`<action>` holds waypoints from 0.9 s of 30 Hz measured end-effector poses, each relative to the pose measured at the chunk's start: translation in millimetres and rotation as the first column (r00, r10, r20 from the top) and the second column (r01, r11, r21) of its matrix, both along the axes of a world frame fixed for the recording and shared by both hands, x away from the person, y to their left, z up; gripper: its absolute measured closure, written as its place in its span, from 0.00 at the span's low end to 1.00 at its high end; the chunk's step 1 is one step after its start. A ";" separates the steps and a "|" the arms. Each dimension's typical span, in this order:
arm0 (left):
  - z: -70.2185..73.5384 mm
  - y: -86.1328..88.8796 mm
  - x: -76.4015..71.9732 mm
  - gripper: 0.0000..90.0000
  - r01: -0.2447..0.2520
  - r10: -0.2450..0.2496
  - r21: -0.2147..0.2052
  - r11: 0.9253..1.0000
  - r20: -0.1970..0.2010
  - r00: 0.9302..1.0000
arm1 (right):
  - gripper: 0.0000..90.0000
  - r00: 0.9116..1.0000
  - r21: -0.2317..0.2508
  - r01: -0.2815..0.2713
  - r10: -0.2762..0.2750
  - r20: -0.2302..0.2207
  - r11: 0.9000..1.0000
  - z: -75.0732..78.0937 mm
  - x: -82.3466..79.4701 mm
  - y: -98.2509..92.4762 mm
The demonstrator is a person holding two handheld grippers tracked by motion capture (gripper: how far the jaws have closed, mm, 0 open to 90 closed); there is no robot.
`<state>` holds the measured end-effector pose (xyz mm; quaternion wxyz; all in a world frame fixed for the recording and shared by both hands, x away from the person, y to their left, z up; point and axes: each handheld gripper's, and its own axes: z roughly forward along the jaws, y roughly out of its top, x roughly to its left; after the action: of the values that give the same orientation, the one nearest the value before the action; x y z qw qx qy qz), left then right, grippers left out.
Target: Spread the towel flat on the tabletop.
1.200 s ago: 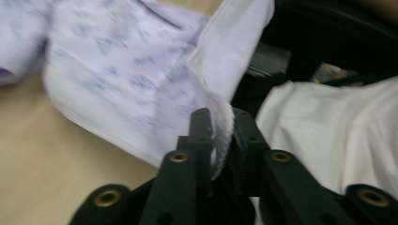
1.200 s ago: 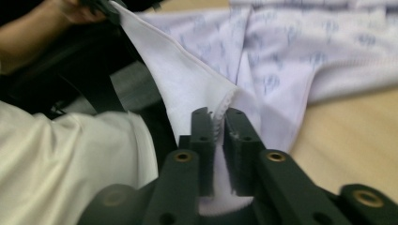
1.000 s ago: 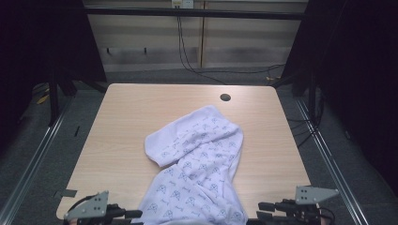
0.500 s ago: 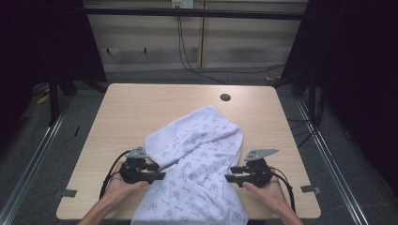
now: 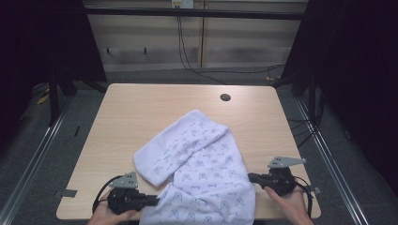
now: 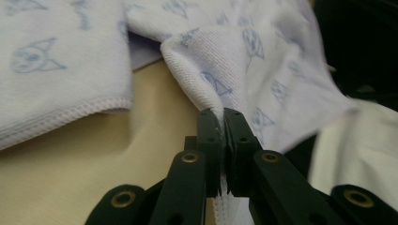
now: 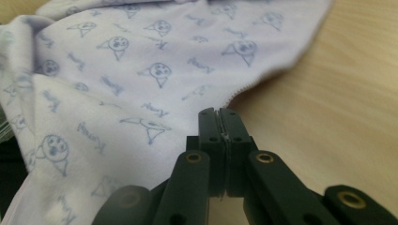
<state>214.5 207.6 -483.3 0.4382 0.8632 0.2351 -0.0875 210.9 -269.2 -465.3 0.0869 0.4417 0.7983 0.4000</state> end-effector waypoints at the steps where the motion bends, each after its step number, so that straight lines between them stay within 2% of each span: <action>1: 0.5 0.5 -4.4 0.95 0.018 -0.018 -0.006 1.000 0.004 1.000 | 0.98 1.000 -0.004 -0.003 0.003 -0.009 1.000 -0.7 -5.6 -3.4; 2: 3.1 0.9 -6.1 0.93 0.018 -0.018 -0.016 1.000 0.006 1.000 | 0.98 1.000 -0.010 -0.004 0.004 -0.023 1.000 -1.7 -10.7 -5.8; 4: 7.7 4.3 -1.7 0.83 -0.024 0.023 -0.077 0.997 -0.015 1.000 | 0.98 0.999 -0.029 -0.015 0.013 -0.049 0.999 -3.4 -20.3 -8.5; 5: 10.7 7.3 2.5 0.79 -0.060 0.061 -0.083 0.995 0.010 0.998 | 0.98 0.998 -0.036 -0.012 0.009 -0.062 0.999 -4.2 -24.2 -9.4; 6: 12.3 12.8 12.9 0.75 -0.124 0.125 -0.088 0.988 0.010 0.992 | 0.96 0.998 -0.033 -0.012 0.010 -0.061 0.999 -5.5 -27.4 -10.8; 7: 12.3 12.8 12.9 0.71 -0.124 0.125 -0.088 0.988 0.010 0.992 | 0.96 0.998 -0.033 -0.012 0.010 -0.061 0.999 -5.5 -27.4 -10.8; 8: 11.9 16.7 21.6 0.71 -0.165 0.166 -0.090 0.982 0.006 0.986 | 0.85 0.998 -0.037 -0.016 0.013 -0.058 0.999 -5.6 -29.0 -12.1; 9: 10.9 18.4 28.8 0.70 -0.192 0.193 -0.063 0.979 0.021 0.981 | 0.82 0.999 -0.034 0.005 -0.007 -0.051 0.999 -4.4 -27.3 -12.0; 12: -0.8 20.3 50.3 0.63 -0.289 0.287 0.022 0.957 0.054 0.956 | 0.77 1.000 -0.025 -0.001 0.000 -0.025 1.000 -1.4 -17.2 -9.2; 14: -6.1 19.6 57.0 0.58 -0.313 0.310 0.046 0.949 0.058 0.949 | 0.76 1.000 -0.022 -0.009 0.008 -0.020 1.000 -0.4 -4.5 -3.2; 16: -9.5 17.8 60.9 0.53 -0.302 0.296 0.082 0.950 0.071 0.952 | 0.75 0.999 -0.022 -0.030 0.030 -0.015 0.999 -1.2 8.1 2.3; 18: -13.3 16.5 62.3 0.53 -0.303 0.297 0.094 0.948 0.075 0.952 | 0.74 0.999 -0.031 -0.035 0.035 -0.009 0.999 -2.3 18.5 8.5; 19: -14.4 15.5 61.8 0.53 -0.290 0.282 0.101 0.952 0.080 0.956 | 0.73 0.999 -0.031 -0.047 0.047 -0.004 0.998 -3.0 22.1 10.1; 21: -15.1 12.1 59.1 0.55 -0.282 0.267 0.122 0.952 0.124 0.956 | 0.72 0.997 -0.019 -0.079 0.079 0.004 0.997 -3.6 28.9 14.2; 22: -15.0 10.6 58.2 0.60 -0.284 0.263 0.137 0.949 0.154 0.952 | 0.72 0.997 -0.014 -0.082 0.082 0.005 0.997 -3.7 31.5 15.9; 24: -15.2 10.3 59.6 0.80 -0.290 0.254 0.162 0.943 0.208 0.944 | 0.71 0.996 0.019 -0.087 0.087 -0.002 0.996 -5.6 37.5 17.5; 25: -15.7 10.9 62.5 0.91 -0.293 0.261 0.157 0.943 0.194 0.945 | 0.71 0.996 0.020 -0.087 0.087 -0.005 0.996 -6.4 38.9 18.4; 26: -15.7 12.4 66.0 0.96 -0.282 0.255 0.154 0.947 0.173 0.951 | 0.71 0.996 0.012 -0.090 0.090 -0.004 0.996 -8.4 41.2 19.5; 27: -15.3 13.1 68.4 0.99 -0.283 0.256 0.158 0.946 0.170 0.952 | 0.70 0.996 0.012 -0.090 0.090 -0.008 0.996 -10.2 43.0 20.3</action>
<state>282.9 220.8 -498.6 0.3820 0.8631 0.3249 0.0591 254.0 -248.9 -475.5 0.0629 0.4075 0.8154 0.4063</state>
